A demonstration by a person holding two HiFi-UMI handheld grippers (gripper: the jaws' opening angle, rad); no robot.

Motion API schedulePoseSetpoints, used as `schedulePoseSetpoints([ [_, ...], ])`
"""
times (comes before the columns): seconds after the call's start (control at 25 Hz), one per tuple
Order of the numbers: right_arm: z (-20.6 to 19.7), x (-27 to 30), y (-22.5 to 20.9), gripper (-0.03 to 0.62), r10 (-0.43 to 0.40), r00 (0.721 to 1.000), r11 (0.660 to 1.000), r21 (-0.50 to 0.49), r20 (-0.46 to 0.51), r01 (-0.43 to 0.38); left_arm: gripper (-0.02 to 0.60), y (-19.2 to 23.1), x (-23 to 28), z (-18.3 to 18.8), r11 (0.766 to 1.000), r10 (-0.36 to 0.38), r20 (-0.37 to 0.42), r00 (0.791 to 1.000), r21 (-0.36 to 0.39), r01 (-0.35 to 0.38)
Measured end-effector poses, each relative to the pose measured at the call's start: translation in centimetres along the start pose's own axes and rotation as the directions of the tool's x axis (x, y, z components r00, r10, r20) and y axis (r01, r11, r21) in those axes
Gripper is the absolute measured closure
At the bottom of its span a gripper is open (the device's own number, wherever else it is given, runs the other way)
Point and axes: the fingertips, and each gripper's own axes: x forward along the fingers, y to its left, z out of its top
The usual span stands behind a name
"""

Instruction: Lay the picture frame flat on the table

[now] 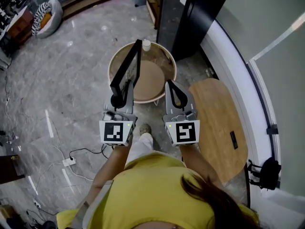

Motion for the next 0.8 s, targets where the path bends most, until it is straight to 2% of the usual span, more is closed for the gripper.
schedulePoseSetpoints([
  [0.36,-1.3,7.5,-1.9,0.594,-0.062,0.998,0.998,-0.012,-0.026,0.062,0.571,4.0,7.2,-1.0,0.998,-0.065,-0.023,0.998,-0.022,0.065],
  [0.6,-2.2,9.5,-2.6,0.594,-0.072,0.996,0.997,-0.007,-0.048,0.072,0.571,4.4,9.2,-2.0,0.995,-0.092,-0.046,0.995,-0.047,0.090],
  [0.8,-2.9,11.6,-3.6,0.594,-0.060,0.997,0.998,0.003,-0.057,0.060,0.571,4.5,11.5,-2.2,0.993,-0.104,-0.031,0.994,-0.050,0.103],
])
